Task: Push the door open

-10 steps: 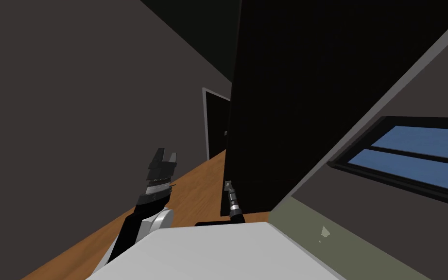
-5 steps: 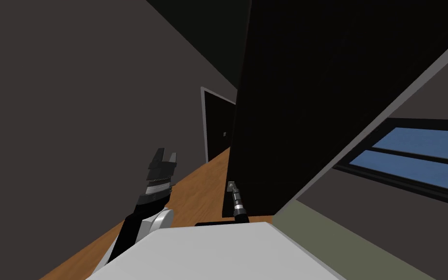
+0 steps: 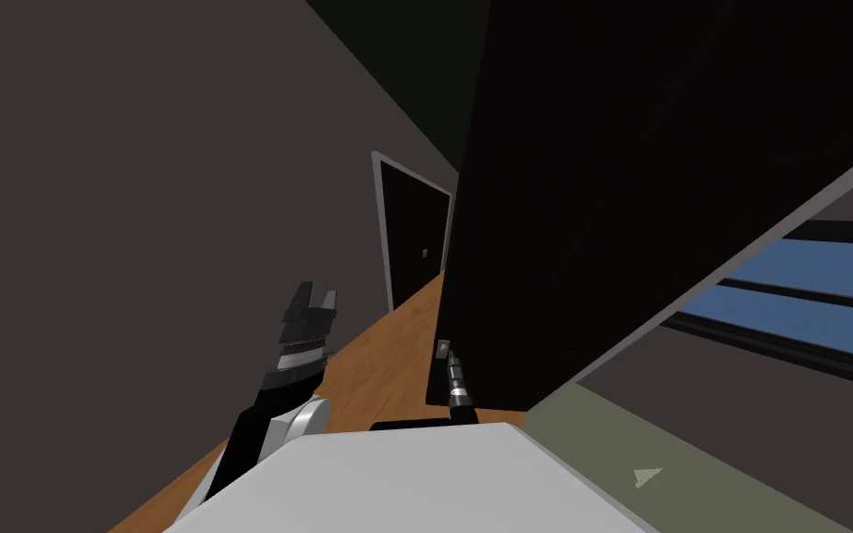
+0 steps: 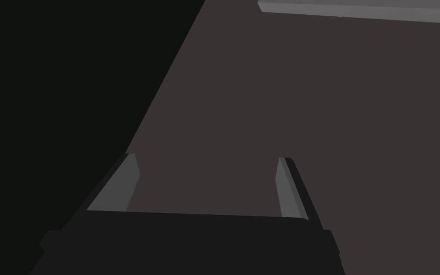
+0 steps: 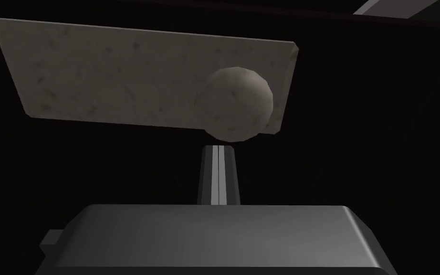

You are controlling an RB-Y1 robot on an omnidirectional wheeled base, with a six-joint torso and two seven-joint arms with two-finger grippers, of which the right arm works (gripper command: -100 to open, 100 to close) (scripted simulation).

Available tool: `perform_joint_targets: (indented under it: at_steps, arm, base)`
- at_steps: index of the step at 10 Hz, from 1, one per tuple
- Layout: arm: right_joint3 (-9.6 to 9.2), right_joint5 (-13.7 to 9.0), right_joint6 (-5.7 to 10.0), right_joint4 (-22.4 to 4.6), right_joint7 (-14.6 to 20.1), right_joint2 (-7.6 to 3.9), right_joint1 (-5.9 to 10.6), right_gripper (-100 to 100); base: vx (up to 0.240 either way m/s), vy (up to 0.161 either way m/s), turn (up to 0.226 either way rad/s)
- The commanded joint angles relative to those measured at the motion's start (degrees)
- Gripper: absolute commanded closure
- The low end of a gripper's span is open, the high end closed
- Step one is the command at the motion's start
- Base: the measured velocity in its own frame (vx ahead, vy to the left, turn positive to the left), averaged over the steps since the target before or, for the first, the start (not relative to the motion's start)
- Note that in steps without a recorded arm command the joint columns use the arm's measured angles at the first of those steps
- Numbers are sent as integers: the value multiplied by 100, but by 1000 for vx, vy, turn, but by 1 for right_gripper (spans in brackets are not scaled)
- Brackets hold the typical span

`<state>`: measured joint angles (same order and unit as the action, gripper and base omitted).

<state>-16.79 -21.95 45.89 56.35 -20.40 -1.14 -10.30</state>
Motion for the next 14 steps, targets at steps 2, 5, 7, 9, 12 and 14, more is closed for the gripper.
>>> perform_joint_targets:
  at_steps: [2,5,7,9,12,14]
  arm:
    - [-156,7,52,64,-62,-3,-140,-100]
    - [-322,12,117,174,-136,256,-321,-100]
    - [-336,14,69,274,-167,305,-379,-100]
    - [-288,21,110,203,-120,49,-320,-100]
    - [-206,32,176,84,-38,-22,-218,-100]
    - [-148,40,223,-2,21,147,-145,-100]
  base:
    - [-221,-3,-61]
    - [-211,14,-68]
    - [-103,11,-29]
    - [142,-2,21]
    - [275,21,25]
    - [299,27,28]
